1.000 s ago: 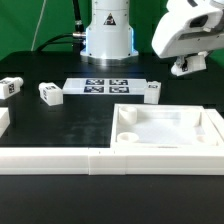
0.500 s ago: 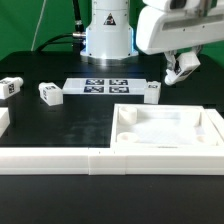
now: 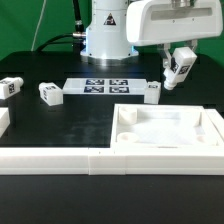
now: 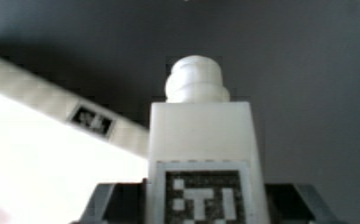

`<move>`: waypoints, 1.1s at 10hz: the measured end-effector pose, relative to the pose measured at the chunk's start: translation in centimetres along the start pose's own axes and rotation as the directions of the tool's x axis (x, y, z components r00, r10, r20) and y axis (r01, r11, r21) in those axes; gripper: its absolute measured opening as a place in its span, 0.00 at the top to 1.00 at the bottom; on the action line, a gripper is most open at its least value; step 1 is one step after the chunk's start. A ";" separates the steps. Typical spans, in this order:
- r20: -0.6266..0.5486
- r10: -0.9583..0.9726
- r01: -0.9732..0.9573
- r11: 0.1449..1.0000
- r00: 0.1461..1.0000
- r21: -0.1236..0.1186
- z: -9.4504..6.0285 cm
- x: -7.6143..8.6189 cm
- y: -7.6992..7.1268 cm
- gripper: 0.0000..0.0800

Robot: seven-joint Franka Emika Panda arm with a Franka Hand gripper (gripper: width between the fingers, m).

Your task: Assemble one leg

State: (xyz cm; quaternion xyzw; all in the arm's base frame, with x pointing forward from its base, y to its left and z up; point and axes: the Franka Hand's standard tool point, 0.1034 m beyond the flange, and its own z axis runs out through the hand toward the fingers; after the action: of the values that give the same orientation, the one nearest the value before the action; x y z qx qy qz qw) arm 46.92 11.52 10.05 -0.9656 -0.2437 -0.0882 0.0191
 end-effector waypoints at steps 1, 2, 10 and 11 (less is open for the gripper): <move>-0.002 0.001 -0.001 1.000 1.000 0.002 -0.2 1.3 0.3 0.64; -0.002 0.004 -0.004 1.000 1.000 0.006 -0.2 2.8 0.7 0.64; -0.029 0.016 -0.016 1.000 0.999 0.013 0.5 6.5 1.7 0.64; -0.025 0.034 -0.034 0.999 0.999 0.019 0.5 7.0 2.1 0.64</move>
Offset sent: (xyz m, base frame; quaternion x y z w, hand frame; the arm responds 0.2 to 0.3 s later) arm 0.0656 0.0132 0.0002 -0.0022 -0.0236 0.0201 0.9995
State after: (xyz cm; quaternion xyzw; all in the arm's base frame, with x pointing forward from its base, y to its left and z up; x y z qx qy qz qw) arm 54.05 13.03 10.88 -0.9682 -0.2277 -0.0980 0.0325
